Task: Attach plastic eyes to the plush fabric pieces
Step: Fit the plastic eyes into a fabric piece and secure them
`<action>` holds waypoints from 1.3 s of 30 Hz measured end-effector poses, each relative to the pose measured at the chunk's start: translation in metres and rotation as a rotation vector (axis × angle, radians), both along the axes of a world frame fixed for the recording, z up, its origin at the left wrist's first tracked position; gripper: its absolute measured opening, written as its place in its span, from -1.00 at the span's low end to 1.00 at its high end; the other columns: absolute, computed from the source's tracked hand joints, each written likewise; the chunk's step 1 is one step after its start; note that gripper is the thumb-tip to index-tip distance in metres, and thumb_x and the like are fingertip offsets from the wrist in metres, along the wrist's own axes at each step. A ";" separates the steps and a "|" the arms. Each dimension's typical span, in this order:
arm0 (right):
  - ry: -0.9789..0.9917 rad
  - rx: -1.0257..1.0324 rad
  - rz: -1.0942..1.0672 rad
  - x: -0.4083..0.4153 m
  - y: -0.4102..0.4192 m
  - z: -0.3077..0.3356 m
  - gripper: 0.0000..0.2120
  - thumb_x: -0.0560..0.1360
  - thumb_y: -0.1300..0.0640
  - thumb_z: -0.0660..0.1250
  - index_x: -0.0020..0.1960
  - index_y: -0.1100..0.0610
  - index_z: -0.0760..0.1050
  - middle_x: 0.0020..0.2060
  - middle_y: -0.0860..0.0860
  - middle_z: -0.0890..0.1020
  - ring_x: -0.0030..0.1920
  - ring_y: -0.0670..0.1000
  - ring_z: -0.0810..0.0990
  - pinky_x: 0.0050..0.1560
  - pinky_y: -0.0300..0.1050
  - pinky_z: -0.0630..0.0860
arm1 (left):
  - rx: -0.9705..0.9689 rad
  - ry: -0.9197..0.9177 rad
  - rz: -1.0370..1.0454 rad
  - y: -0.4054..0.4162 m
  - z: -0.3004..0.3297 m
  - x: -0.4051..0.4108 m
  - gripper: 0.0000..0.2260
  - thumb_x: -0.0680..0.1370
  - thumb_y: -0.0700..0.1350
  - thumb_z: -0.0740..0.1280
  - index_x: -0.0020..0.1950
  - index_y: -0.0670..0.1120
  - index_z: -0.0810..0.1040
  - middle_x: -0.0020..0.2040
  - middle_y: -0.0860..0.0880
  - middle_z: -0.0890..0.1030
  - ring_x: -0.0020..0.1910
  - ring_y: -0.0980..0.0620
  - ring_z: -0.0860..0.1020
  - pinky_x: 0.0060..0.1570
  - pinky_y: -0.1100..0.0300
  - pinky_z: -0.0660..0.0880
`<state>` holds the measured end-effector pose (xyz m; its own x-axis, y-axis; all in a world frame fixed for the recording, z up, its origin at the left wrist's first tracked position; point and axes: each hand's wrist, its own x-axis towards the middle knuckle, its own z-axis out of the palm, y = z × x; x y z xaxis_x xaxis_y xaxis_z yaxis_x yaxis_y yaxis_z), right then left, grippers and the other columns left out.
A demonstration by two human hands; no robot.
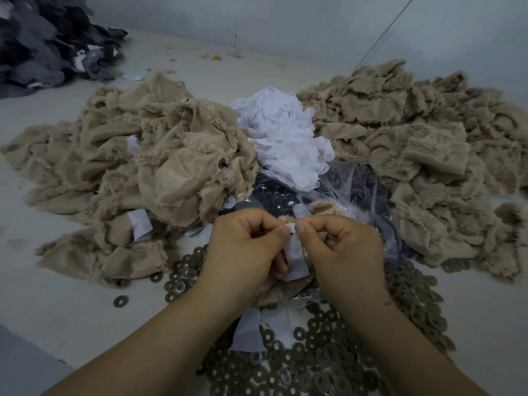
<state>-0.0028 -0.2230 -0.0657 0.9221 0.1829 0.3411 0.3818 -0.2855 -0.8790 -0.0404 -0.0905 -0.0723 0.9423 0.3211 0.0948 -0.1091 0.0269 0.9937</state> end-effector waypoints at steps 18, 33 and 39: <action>-0.176 -0.113 -0.081 0.002 -0.002 -0.008 -0.83 0.50 0.16 0.46 -0.14 -0.12 0.69 -0.46 -0.11 0.64 -0.41 -0.10 0.61 -0.39 -0.28 0.53 | 0.237 -0.019 0.086 -0.006 0.000 -0.002 -0.84 0.53 -0.21 0.42 -0.26 -0.13 0.62 -0.48 -0.02 0.58 -0.54 0.09 0.53 -0.51 0.23 0.47; 0.151 0.119 0.058 0.000 -0.002 -0.001 -0.81 0.51 0.20 0.44 -0.16 -0.07 0.70 -0.43 0.10 0.68 -0.43 0.21 0.61 -0.32 0.00 0.63 | 0.353 -0.056 0.144 -0.006 -0.002 0.002 -0.83 0.54 -0.16 0.42 -0.26 -0.05 0.59 -0.41 -0.01 0.60 -0.43 0.02 0.58 -0.43 0.10 0.53; 0.188 0.171 0.076 -0.001 -0.003 0.001 -0.82 0.50 0.21 0.46 -0.15 -0.06 0.72 -0.50 0.07 0.64 -0.55 -0.12 0.45 -0.53 -0.31 0.39 | 0.370 -0.074 0.155 -0.006 -0.002 0.002 -0.83 0.54 -0.15 0.42 -0.26 -0.03 0.59 -0.43 0.00 0.59 -0.48 0.06 0.54 -0.49 0.20 0.47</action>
